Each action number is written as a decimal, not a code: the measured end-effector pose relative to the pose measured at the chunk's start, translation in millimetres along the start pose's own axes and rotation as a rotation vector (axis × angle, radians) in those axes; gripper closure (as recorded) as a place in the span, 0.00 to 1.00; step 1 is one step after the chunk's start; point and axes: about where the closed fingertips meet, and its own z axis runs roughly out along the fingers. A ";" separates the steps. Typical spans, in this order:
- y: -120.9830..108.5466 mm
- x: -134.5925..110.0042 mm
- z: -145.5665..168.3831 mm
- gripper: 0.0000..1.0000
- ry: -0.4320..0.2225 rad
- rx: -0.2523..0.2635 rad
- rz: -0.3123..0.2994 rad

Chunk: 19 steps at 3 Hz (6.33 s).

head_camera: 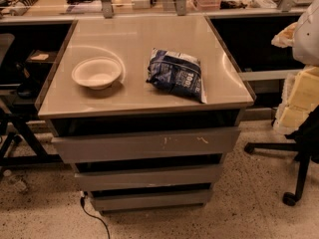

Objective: Open top drawer

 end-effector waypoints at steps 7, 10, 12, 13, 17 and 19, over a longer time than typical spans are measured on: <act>119.2 -55.8 157.1 0.00 -0.076 -0.285 -0.020; 142.0 -76.4 239.5 0.00 -0.075 -0.347 -0.003; 92.1 -99.5 264.0 0.00 -0.076 -0.241 0.013; 73.9 -100.5 278.2 0.00 -0.059 -0.225 0.021; 57.3 -100.8 336.7 0.00 -0.007 -0.271 0.021; 76.6 -90.8 345.6 0.00 0.024 -0.316 0.024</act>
Offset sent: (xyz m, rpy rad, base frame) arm 0.0060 0.0386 -0.0556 0.0465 0.0735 0.0525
